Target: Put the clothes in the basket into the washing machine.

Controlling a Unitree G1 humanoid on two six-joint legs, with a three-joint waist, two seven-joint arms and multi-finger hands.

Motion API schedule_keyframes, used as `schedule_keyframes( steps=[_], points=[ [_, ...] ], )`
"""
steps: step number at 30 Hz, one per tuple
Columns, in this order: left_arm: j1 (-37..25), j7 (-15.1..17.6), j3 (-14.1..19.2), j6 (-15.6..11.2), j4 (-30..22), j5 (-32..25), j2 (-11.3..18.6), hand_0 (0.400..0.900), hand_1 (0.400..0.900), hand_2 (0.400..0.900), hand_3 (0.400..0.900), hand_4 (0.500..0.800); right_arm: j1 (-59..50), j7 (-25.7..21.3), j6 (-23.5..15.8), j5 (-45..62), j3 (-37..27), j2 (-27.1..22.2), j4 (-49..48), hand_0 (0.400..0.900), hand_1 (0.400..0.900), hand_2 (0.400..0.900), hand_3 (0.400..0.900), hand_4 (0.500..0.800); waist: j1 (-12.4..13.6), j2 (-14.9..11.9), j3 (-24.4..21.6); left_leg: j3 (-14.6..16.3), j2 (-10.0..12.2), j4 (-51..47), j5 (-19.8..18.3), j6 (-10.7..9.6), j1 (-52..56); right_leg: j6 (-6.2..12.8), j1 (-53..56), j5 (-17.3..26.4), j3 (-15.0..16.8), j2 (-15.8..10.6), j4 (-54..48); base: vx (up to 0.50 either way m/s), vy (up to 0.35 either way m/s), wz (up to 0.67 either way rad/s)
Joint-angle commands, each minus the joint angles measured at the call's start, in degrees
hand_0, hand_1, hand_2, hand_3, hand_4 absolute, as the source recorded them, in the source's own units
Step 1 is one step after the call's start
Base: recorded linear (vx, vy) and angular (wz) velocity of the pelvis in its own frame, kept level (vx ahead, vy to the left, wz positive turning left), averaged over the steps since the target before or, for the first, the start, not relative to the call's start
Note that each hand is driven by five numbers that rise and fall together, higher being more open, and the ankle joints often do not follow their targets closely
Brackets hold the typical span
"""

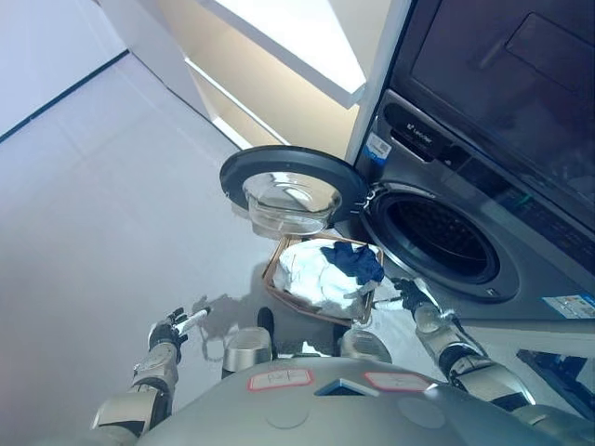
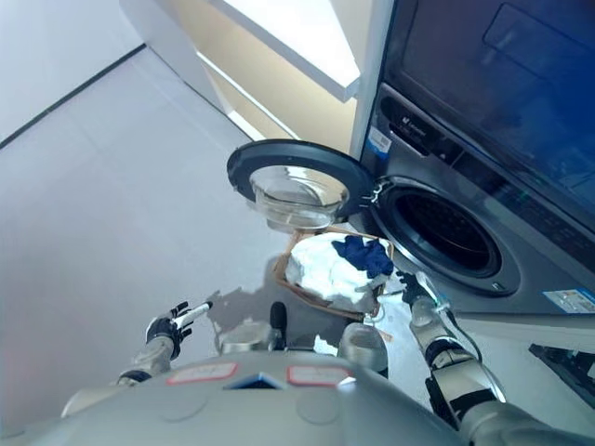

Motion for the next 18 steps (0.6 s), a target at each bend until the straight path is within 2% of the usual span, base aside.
schedule_keyframes(
  steps=[1,9,13,14,15,16,18],
  points=[
    [-3.30,2.40,0.91,-2.93,-0.36,-0.15,4.08,0.900,0.900,0.900,0.900,0.800,-6.15,-2.93,-0.59,-2.10,1.96,-0.67,-0.98,0.900,0.900,0.900,0.900,0.800,0.47,-2.60,2.33,-0.11,-3.32,2.72,-3.09,1.06,-2.80,0.27,-4.69,2.97,1.79,0.33,3.42,-0.07,-0.025,0.19],
    [-2.43,3.31,1.16,-3.60,-0.16,-0.50,3.06,0.900,0.900,0.900,0.900,0.800,-7.23,-4.75,-0.39,-3.37,2.31,-0.52,-1.87,0.900,0.900,0.900,0.900,0.800,1.75,-2.54,0.39,-0.34,-3.29,-0.68,-2.30,0.75,-0.45,0.62,-2.16,3.24,1.03,0.73,0.17,0.08,-0.018,0.04],
    [-2.71,3.68,1.22,-4.20,-1.78,-0.90,2.96,0.900,0.900,0.900,0.900,0.800,-7.59,-5.80,-0.11,-6.65,3.75,-1.23,-4.11,0.900,0.900,0.900,0.900,0.800,1.63,-2.42,0.86,-0.58,-3.20,-0.34,-2.66,0.73,-0.38,0.53,-2.22,2.71,0.90,0.73,0.68,-0.03,-0.017,0.05],
    [-3.83,4.28,0.48,-4.94,-3.63,-1.48,3.12,0.900,0.900,0.900,0.900,0.800,-8.87,-6.56,0.16,-10.13,5.96,-2.37,-6.38,0.900,0.900,0.900,0.900,0.800,1.38,-2.16,3.58,-0.78,-3.20,1.93,-3.07,0.91,-2.30,0.16,-4.54,2.16,0.96,0.59,3.31,-0.14,-0.005,0.07],
    [-3.88,4.29,0.51,-4.94,-3.62,-1.47,3.10,0.900,0.900,0.900,0.900,0.800,-8.93,-6.55,0.16,-10.14,5.96,-2.38,-6.37,0.900,0.900,0.900,0.900,0.800,1.35,-2.16,3.52,-0.80,-3.20,2.15,-3.16,0.92,-2.53,0.15,-4.76,2.06,0.95,0.56,3.53,-0.30,-0.012,0.14],
    [-5.46,4.80,0.00,-5.49,-4.71,-2.32,3.45,0.900,0.900,0.900,0.900,0.800,-10.64,-6.93,0.28,-11.61,7.27,-3.27,-7.35,0.900,0.900,0.900,0.900,0.800,1.18,-1.99,6.23,-0.96,-3.21,4.61,-3.44,0.99,-5.20,-0.20,-7.89,1.79,1.11,0.38,6.47,-0.33,-0.014,0.14],
    [-9.53,6.16,-1.44,-7.07,-7.07,-6.08,3.90,0.900,0.900,0.900,0.900,0.800,-15.30,-8.07,0.35,-13.06,9.94,-4.57,-8.61,0.900,0.900,0.900,0.900,0.800,1.47,-1.75,10.72,-1.17,-3.24,11.51,-3.87,0.68,-13.95,-0.70,-16.48,1.32,0.92,-0.44,13.10,-0.46,-0.045,0.28]
  ],
)
